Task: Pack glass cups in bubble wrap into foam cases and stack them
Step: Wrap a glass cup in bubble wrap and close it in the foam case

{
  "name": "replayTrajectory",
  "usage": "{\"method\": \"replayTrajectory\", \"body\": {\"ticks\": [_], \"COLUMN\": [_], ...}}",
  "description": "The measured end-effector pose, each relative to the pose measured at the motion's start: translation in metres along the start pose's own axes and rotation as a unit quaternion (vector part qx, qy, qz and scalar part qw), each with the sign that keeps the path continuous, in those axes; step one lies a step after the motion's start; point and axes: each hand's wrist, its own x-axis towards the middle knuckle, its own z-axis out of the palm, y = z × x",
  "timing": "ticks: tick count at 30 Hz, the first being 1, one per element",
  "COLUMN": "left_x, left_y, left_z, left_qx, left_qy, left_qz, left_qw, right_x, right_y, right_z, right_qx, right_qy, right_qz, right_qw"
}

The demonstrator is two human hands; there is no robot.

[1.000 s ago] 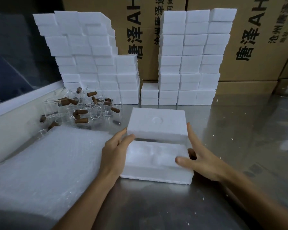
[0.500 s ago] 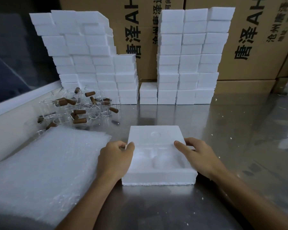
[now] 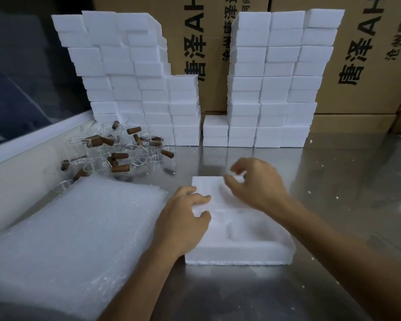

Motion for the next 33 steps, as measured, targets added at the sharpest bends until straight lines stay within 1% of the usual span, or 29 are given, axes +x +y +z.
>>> {"method": "replayTrajectory", "body": {"ticks": [4,6,10,13,17,21,25,28,31,33], "left_x": [0.002,0.002,0.0,0.001,0.001,0.002,0.005,0.0,-0.002,-0.003], "left_y": [-0.004,-0.004,-0.004,-0.002,-0.001,0.0,-0.001,0.0,-0.002,-0.003], "left_z": [0.004,0.005,0.008,0.008,0.009,0.011,0.014,0.012,0.012,0.011], "left_qx": [-0.028,-0.039,-0.034,-0.026,-0.052,-0.054,-0.026,-0.049,-0.05,-0.05], "left_qy": [0.003,0.006,0.019,0.011,0.011,0.019,-0.019,0.019,0.024,0.031], "left_qz": [0.005,0.006,0.007,0.006,0.011,0.026,0.015,0.022,0.03,0.032], "left_qw": [1.0,0.999,0.999,1.0,0.999,0.998,0.999,0.998,0.998,0.998], "right_x": [0.052,0.078,0.122,0.144,0.158,0.166,0.162,0.154,0.144,0.134], "right_y": [-0.053,-0.074,-0.1,-0.107,-0.107,-0.101,-0.096,-0.095,-0.088,-0.079], "right_z": [0.035,0.055,0.092,0.118,0.144,0.148,0.15,0.145,0.127,0.109], "right_qx": [0.09,0.103,0.059,0.019,-0.028,-0.015,-0.009,0.011,0.016,0.048], "right_qy": [-0.078,-0.106,-0.122,-0.132,-0.119,-0.11,-0.117,-0.097,-0.073,-0.057], "right_qz": [-0.04,-0.055,-0.074,-0.071,-0.052,-0.04,-0.038,-0.028,-0.018,-0.01], "right_qw": [0.992,0.988,0.988,0.988,0.991,0.993,0.992,0.995,0.997,0.997]}}
